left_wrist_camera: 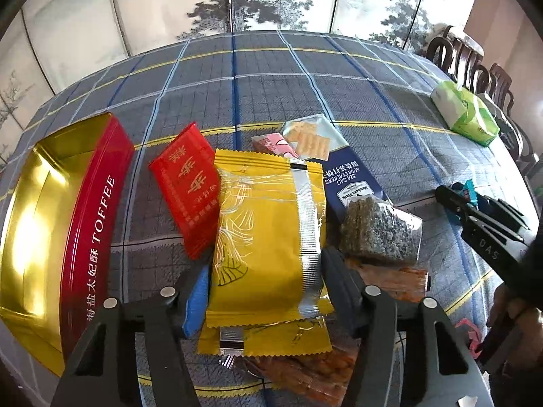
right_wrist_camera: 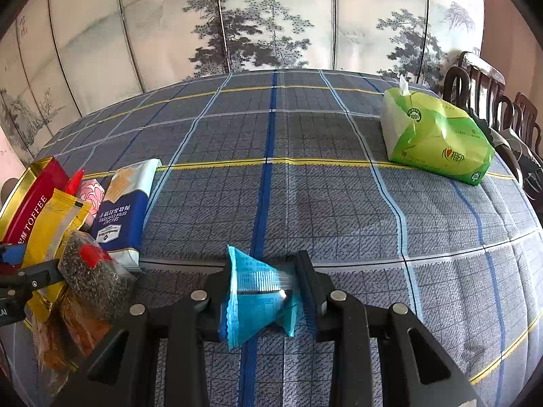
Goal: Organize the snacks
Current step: 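Grasp the yellow pastry packet with the left gripper while the right holds the candy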
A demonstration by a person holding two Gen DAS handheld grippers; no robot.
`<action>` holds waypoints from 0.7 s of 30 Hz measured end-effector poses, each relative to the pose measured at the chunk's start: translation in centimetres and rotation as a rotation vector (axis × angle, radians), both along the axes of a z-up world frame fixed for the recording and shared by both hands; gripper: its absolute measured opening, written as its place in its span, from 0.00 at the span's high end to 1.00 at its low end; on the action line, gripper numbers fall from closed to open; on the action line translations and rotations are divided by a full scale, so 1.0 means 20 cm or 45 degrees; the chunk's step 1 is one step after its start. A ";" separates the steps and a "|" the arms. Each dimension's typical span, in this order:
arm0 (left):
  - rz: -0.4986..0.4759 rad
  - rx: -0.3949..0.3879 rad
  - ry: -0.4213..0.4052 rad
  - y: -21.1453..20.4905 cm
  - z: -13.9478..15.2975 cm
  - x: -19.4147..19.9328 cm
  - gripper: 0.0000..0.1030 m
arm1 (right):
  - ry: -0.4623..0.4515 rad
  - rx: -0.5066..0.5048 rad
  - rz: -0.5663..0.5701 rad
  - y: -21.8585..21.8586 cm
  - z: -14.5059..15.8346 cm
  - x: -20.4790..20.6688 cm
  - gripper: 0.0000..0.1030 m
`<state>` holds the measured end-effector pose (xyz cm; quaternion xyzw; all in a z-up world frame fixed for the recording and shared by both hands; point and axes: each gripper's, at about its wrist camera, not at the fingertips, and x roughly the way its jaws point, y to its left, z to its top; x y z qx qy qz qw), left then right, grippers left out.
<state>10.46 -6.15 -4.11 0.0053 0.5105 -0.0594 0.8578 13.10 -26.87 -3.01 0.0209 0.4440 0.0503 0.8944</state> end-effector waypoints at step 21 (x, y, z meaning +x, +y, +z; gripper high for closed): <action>-0.063 -0.078 -0.041 0.03 0.12 -0.12 0.55 | -0.001 -0.016 0.001 0.00 0.00 -0.01 0.69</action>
